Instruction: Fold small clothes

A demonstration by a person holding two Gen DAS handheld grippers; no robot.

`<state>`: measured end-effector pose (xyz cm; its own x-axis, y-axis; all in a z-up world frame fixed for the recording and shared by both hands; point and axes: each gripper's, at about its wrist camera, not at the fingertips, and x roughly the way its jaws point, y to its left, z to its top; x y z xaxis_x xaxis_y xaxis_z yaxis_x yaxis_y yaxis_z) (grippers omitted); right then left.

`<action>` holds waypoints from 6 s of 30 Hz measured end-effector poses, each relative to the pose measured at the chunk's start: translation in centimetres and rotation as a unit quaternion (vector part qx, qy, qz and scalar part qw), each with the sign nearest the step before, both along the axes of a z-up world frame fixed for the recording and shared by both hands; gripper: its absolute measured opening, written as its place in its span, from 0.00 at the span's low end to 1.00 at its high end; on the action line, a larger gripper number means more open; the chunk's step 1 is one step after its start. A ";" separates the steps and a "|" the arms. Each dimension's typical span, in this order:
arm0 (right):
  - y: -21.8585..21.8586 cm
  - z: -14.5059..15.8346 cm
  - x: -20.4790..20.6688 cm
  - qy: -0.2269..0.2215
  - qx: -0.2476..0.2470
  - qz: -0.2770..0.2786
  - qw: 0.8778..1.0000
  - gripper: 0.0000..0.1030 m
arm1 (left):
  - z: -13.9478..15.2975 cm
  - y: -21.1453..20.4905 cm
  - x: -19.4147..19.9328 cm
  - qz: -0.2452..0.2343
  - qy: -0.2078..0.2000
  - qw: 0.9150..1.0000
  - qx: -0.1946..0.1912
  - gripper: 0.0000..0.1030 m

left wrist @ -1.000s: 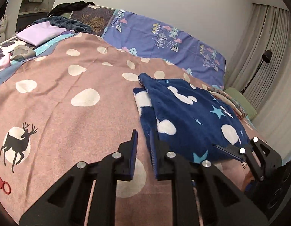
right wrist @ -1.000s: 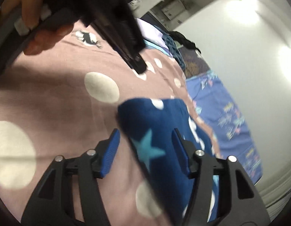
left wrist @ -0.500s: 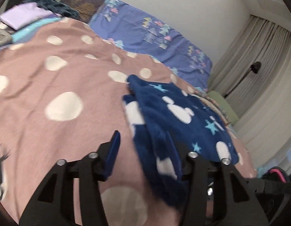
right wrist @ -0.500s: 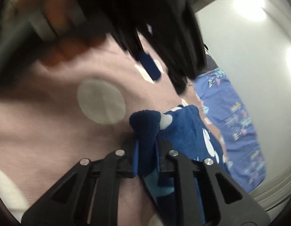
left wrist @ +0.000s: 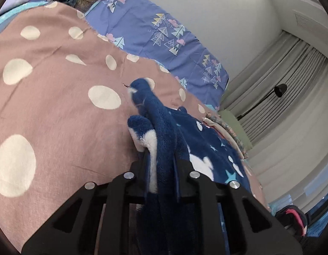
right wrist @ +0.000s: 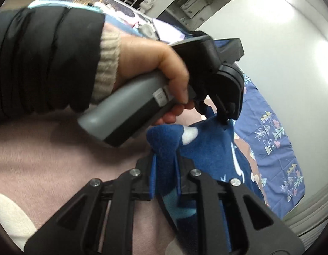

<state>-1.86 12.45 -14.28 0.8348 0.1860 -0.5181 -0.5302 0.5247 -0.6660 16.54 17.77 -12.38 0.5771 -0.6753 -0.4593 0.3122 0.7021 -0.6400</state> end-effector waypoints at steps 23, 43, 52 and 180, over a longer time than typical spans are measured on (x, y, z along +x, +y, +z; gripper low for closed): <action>1.3 -0.2 1.7 0.031 0.041 -0.052 0.997 0.14 | -3.9 -0.9 3.6 0.012 0.044 0.999 -0.013 0.23; -13.2 7.7 3.0 0.077 0.246 -0.301 0.918 0.21 | -3.9 -1.3 3.6 0.025 0.048 0.998 0.016 0.30; -21.7 2.4 5.3 0.194 0.348 -0.365 0.841 0.00 | -4.0 -1.2 3.5 0.024 0.046 0.998 0.017 0.32; -45.3 1.9 -4.5 0.175 0.666 -0.344 0.638 0.17 | 13.8 -43.3 -4.0 -0.222 -0.167 0.898 0.341 0.54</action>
